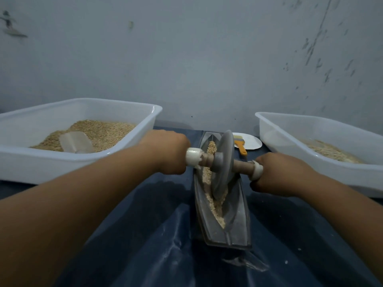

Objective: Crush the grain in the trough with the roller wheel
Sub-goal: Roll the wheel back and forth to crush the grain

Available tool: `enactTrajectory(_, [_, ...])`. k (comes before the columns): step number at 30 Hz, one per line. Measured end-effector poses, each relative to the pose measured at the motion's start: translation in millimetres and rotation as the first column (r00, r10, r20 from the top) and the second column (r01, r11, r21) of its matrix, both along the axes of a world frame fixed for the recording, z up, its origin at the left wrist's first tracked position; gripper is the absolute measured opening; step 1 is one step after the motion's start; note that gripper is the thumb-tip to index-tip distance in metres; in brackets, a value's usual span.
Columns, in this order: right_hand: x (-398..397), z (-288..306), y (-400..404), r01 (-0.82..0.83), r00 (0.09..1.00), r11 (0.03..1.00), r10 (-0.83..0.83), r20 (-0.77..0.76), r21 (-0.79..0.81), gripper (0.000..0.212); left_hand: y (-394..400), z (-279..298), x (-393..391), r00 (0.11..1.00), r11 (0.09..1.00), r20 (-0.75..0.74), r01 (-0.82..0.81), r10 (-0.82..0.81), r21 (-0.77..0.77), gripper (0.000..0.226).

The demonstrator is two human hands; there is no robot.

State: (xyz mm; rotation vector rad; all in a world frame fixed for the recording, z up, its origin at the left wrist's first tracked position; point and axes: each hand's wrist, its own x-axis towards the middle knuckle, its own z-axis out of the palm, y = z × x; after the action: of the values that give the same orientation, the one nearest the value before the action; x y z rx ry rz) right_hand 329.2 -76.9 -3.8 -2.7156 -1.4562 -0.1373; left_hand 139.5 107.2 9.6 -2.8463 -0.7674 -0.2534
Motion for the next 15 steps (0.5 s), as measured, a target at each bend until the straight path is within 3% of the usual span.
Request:
enactTrajectory(4, [-6.7,-4.4,-10.5,-0.016,0.992,0.999,0.012,0.127,0.031,0.017,-0.7,-12.6,-11.3,0.996,0.996,0.091,0.004,-0.012,0.090,0.022])
enactTrajectory(10, [-6.6,8.4,12.4,0.008,0.998,1.000,-0.006,0.067,-0.027,0.016,-0.7,-5.8,0.2,0.999,0.999,0.034,-0.036,0.037,-0.033,0.020])
enactTrajectory(15, [-7.7,0.7,-8.6,-0.062,0.986,0.998,0.061,0.152,0.002,0.018,-1.7,-21.9,-18.6,0.993,0.994,0.118,-0.019,0.007,0.105,0.026])
